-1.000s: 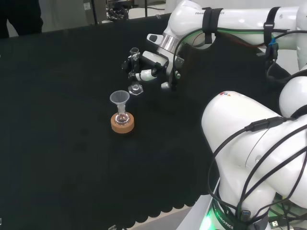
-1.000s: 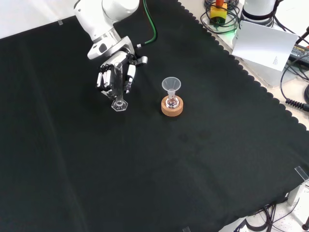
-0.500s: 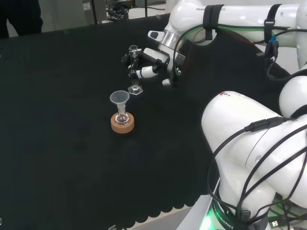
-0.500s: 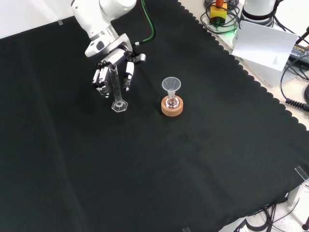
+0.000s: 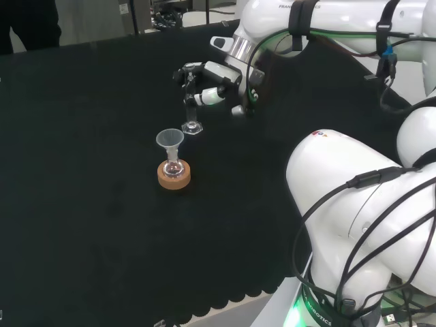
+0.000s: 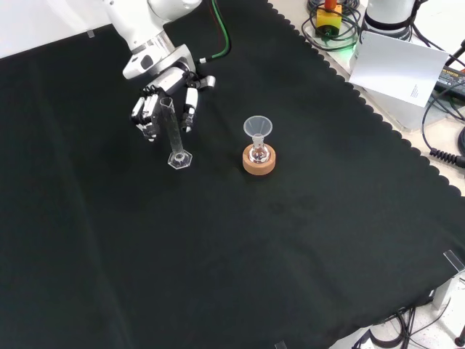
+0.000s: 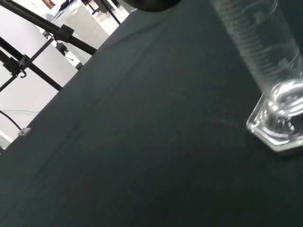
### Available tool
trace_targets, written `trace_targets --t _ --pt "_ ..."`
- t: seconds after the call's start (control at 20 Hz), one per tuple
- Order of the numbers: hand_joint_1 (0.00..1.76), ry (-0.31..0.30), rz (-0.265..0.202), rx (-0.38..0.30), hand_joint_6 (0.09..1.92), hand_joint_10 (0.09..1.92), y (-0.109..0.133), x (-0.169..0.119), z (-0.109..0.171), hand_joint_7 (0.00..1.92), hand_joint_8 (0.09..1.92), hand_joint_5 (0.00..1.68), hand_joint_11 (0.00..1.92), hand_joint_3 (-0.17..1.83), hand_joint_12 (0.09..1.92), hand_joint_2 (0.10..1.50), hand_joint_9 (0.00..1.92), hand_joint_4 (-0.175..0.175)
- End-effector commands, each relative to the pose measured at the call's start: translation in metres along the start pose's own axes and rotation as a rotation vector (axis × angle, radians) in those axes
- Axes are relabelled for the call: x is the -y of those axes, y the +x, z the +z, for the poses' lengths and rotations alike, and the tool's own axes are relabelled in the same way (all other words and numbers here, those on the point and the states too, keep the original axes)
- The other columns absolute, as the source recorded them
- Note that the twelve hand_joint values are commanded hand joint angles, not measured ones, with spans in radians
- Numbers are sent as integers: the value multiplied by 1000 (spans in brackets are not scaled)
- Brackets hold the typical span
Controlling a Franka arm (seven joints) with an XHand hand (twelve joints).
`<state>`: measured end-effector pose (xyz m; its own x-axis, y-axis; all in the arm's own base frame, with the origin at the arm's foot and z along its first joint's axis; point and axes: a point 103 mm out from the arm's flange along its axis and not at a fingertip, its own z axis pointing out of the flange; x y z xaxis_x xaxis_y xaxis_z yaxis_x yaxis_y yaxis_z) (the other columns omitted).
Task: Put the graduated cylinder back on the table.
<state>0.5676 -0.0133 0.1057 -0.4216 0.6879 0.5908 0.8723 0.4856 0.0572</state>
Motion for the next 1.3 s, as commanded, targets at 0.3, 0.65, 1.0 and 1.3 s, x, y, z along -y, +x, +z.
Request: trace_targets --t 0.3,0.65,1.0,1.3 --pt "948 -11 15 58 323 87 -1 -4 -26 247 680 377 196 -175 1421 976 699 -56" --pt "911 -16 47 59 130 87 -3 -6 -47 11 603 272 27 -175 1450 955 481 -65" --pt "845 -77 54 91 87 87 10 15 -87 0 480 224 0 -175 1442 929 425 -67" --pt "830 -134 66 137 87 87 40 42 -121 0 493 226 0 -175 1455 926 430 -67"
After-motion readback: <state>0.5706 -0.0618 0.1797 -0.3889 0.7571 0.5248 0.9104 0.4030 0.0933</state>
